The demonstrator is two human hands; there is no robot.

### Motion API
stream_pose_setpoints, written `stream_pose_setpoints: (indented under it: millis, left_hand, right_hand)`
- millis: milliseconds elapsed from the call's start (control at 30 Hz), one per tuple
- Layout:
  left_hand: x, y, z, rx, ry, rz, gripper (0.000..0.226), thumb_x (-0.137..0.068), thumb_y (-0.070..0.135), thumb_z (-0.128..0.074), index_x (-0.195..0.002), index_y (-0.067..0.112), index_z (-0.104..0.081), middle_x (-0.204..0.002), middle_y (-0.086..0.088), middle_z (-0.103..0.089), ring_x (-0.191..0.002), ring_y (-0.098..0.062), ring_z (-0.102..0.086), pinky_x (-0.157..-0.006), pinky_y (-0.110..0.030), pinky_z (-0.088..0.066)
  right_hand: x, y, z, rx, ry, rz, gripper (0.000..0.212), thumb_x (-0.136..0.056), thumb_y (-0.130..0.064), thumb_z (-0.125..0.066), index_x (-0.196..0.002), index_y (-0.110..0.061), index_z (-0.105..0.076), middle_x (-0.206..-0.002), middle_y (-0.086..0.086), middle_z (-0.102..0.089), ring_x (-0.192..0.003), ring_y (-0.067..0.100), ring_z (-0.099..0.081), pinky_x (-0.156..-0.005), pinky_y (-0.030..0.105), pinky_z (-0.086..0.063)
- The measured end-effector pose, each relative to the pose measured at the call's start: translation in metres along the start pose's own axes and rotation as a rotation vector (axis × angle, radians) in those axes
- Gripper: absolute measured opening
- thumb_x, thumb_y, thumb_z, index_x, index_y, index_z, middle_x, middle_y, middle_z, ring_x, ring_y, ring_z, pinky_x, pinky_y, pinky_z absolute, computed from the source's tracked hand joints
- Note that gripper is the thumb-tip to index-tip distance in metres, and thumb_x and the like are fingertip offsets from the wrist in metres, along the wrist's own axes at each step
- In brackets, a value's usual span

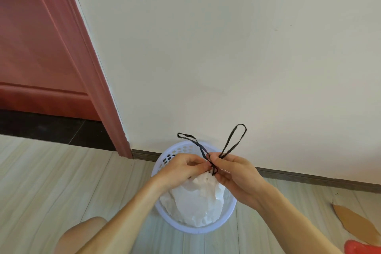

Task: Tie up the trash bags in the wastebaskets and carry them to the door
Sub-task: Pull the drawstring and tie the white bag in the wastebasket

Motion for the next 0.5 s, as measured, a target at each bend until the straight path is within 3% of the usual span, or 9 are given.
stream_pose_setpoints:
  millis: [67, 133, 200, 267, 333, 400, 500]
  left_hand:
    - [-0.002, 0.003, 0.004, -0.018, -0.072, 0.026, 0.024, -0.083, 0.043, -0.068, -0.098, 0.026, -0.076, -0.081, 0.004, -0.067, -0.073, -0.010, -0.054, -0.072, -0.027, -0.039]
    - [-0.003, 0.006, 0.007, -0.027, -0.105, 0.077, 0.011, -0.085, 0.034, -0.067, -0.087, 0.030, -0.076, -0.074, 0.012, -0.064, -0.070, -0.004, -0.054, -0.071, -0.022, -0.038]
    - [-0.006, 0.010, 0.008, 0.022, -0.140, 0.100, 0.015, -0.087, 0.028, -0.066, -0.074, 0.032, -0.073, -0.068, 0.017, -0.062, -0.065, 0.001, -0.055, -0.068, -0.021, -0.038]
    - [-0.010, 0.011, 0.010, 0.078, -0.161, 0.083, 0.021, -0.086, 0.027, -0.068, -0.066, 0.029, -0.070, -0.063, 0.013, -0.057, -0.061, -0.005, -0.050, -0.063, -0.022, -0.034]
    - [-0.012, 0.013, 0.012, 0.126, -0.146, 0.072, 0.016, -0.079, 0.036, -0.073, -0.069, 0.024, -0.070, -0.068, 0.005, -0.059, -0.067, -0.013, -0.050, -0.067, -0.028, -0.037]
    - [-0.013, 0.013, 0.013, 0.113, -0.143, 0.050, 0.026, -0.075, 0.043, -0.076, -0.084, 0.019, -0.072, -0.083, 0.000, -0.067, -0.078, -0.015, -0.059, -0.078, -0.031, -0.044]
    - [-0.015, 0.012, 0.013, 0.098, -0.181, 0.025, 0.022, -0.082, 0.037, -0.075, -0.090, 0.016, -0.072, -0.089, 0.000, -0.069, -0.083, -0.010, -0.061, -0.083, -0.027, -0.046]
  right_hand:
    - [0.001, 0.000, -0.001, 0.078, -0.041, 0.008, 0.014, -0.092, -0.010, -0.065, -0.098, -0.006, -0.076, -0.091, 0.007, -0.074, -0.077, 0.012, -0.064, -0.076, 0.025, -0.047]
    - [0.002, -0.004, 0.001, 0.195, -0.028, 0.044, 0.014, -0.091, -0.011, -0.066, -0.100, -0.004, -0.075, -0.099, 0.009, -0.076, -0.085, 0.015, -0.068, -0.082, 0.028, -0.050]
    - [0.004, -0.009, 0.004, 0.307, 0.012, 0.076, 0.014, -0.089, -0.012, -0.069, -0.100, -0.006, -0.076, -0.102, 0.008, -0.077, -0.094, 0.018, -0.070, -0.088, 0.029, -0.053]
    - [0.007, -0.013, 0.005, 0.428, 0.035, 0.110, 0.012, -0.087, -0.013, -0.072, -0.097, -0.009, -0.078, -0.098, 0.006, -0.078, -0.096, 0.018, -0.072, -0.088, 0.029, -0.057]
    - [0.009, -0.015, 0.004, 0.525, 0.084, 0.136, 0.008, -0.086, -0.011, -0.074, -0.091, -0.012, -0.080, -0.088, 0.006, -0.078, -0.088, 0.019, -0.074, -0.083, 0.030, -0.060]
    - [0.009, -0.014, 0.004, 0.590, 0.139, 0.160, 0.009, -0.083, -0.007, -0.074, -0.085, -0.013, -0.081, -0.080, 0.006, -0.078, -0.080, 0.020, -0.075, -0.078, 0.031, -0.061]
    - [0.007, -0.014, 0.004, 0.652, 0.202, 0.188, 0.007, -0.079, -0.008, -0.077, -0.083, -0.014, -0.079, -0.076, 0.004, -0.078, -0.078, 0.020, -0.075, -0.077, 0.033, -0.061]
Point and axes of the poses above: each hand's wrist, its own x-axis away from the middle knuckle, its own z-axis out of the back of the hand, y = z × x, the point moved 3 cm from there along -x, towards the middle knuckle
